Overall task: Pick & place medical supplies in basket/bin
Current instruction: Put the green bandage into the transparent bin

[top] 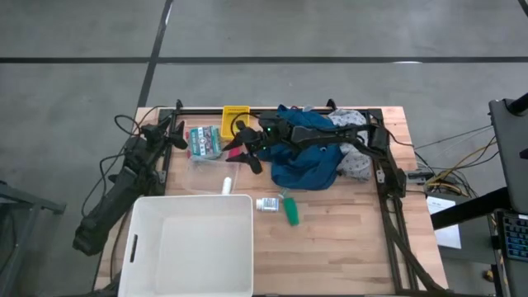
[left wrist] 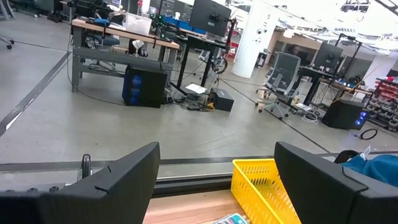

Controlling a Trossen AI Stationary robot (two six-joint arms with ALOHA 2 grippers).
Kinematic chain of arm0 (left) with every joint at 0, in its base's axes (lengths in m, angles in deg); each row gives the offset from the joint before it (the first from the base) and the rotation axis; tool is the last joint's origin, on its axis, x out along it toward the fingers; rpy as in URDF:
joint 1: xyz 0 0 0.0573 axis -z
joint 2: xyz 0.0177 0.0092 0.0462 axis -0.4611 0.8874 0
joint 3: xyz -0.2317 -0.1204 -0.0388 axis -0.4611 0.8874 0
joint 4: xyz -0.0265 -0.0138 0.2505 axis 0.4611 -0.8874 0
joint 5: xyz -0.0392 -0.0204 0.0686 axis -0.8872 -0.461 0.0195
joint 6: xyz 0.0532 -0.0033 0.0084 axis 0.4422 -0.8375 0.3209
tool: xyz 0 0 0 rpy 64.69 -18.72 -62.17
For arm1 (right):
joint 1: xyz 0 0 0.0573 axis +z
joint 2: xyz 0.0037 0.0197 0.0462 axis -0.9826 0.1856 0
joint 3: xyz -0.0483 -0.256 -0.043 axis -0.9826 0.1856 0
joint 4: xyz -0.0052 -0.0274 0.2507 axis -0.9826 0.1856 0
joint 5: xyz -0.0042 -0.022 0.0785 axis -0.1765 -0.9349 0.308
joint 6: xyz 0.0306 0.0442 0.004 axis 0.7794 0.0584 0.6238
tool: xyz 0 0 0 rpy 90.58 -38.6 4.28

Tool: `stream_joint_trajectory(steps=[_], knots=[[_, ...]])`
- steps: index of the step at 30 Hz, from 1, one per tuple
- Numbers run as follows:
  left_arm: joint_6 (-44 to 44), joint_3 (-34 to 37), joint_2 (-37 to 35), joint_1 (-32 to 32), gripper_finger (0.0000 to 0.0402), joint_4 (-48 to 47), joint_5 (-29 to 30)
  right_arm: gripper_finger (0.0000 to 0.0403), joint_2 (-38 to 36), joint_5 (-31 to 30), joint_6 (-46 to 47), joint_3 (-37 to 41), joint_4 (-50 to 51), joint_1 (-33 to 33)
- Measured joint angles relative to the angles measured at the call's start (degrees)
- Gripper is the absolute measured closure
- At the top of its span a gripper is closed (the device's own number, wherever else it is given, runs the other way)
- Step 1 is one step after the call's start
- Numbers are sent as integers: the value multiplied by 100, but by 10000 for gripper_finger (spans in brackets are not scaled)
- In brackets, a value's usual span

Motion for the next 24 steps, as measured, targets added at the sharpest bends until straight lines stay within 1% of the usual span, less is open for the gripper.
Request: stream_joint_trajectory(steps=[4, 6, 12, 17, 21, 24], knots=[[0, 0, 4, 0, 80, 0, -1, 211, -307, -17, -700, -2, 814, -64], [0, 0, 9, 0, 80, 2, 0, 211, -465, -21, -822, 0, 1247, -122], [0, 0, 9, 0, 80, 1, -1, 211, -1044, -25, -414, 3, 2047, -253], [0, 2, 9, 0, 80, 0, -2, 211, -1507, -53, -462, 117, 2665, -321], [0, 0, 9, 0, 80, 2, -2, 211, -1900, -457, -467, 383, 2750, -337], [0, 0, 9, 0, 80, 0, -2, 211, -2202, -627, -400, 670, 2760, -332]])
